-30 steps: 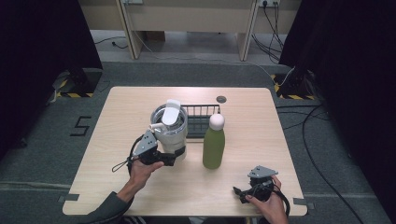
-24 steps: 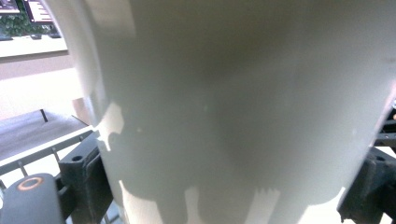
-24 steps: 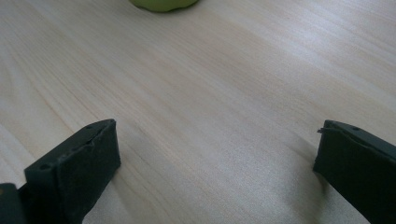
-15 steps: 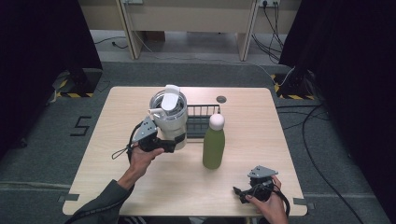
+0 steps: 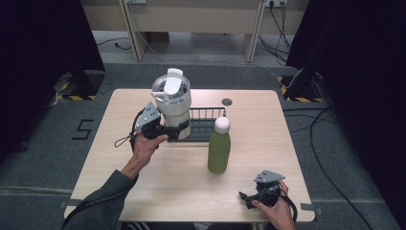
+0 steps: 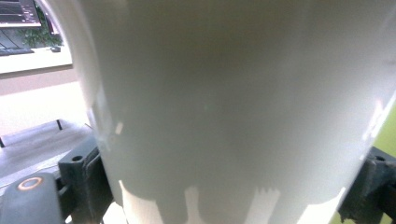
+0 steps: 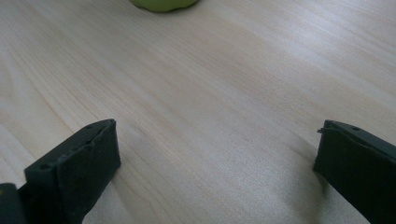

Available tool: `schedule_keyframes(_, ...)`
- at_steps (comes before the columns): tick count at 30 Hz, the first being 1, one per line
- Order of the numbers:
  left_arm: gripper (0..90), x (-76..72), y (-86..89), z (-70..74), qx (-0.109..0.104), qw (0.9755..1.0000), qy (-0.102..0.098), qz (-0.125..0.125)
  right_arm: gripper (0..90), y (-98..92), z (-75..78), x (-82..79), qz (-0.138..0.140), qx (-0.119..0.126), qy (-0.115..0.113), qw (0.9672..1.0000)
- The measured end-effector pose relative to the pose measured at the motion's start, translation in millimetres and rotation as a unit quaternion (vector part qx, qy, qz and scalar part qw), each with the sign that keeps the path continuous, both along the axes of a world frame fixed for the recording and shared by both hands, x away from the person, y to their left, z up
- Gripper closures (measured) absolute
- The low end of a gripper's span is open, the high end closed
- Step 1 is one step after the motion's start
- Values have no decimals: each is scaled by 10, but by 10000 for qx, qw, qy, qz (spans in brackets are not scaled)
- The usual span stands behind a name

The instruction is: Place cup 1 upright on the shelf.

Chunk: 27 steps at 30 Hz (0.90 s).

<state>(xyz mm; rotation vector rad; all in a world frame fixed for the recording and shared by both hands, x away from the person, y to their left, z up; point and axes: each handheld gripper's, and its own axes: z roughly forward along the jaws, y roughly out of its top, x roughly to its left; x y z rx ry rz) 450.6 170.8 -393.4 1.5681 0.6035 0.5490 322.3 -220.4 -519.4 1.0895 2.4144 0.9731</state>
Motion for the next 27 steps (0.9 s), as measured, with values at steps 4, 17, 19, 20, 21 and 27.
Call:
schedule_keyframes(4, 107, 89, -3, 20, -27, 9999, 17, 97, 3, 0, 0, 0, -1, 0, 1, 10000)
schedule_keyframes(17, 107, 394, 4, 3, -80, 9994, 60, 340, 3, 0, 0, 0, 0, 0, 1, 10000)
schedule_keyframes(19, 107, 436, 1, -12, -95, 9992, 78, 387, 3, 0, 0, 0, 0, 0, 0, 10000)
schedule_keyframes(20, 107, 476, 3, -22, -105, 9990, 96, 417, 3, 0, 0, 0, -1, 0, 1, 10000)
schedule_keyframes(21, 107, 476, 3, -22, -105, 9990, 96, 417, 3, 0, 0, 0, -1, 0, 1, 10000)
schedule_keyframes(27, 107, 536, -30, -80, 61, 9989, 43, 473, 3, 0, 0, 0, -3, 2, 4, 10000)
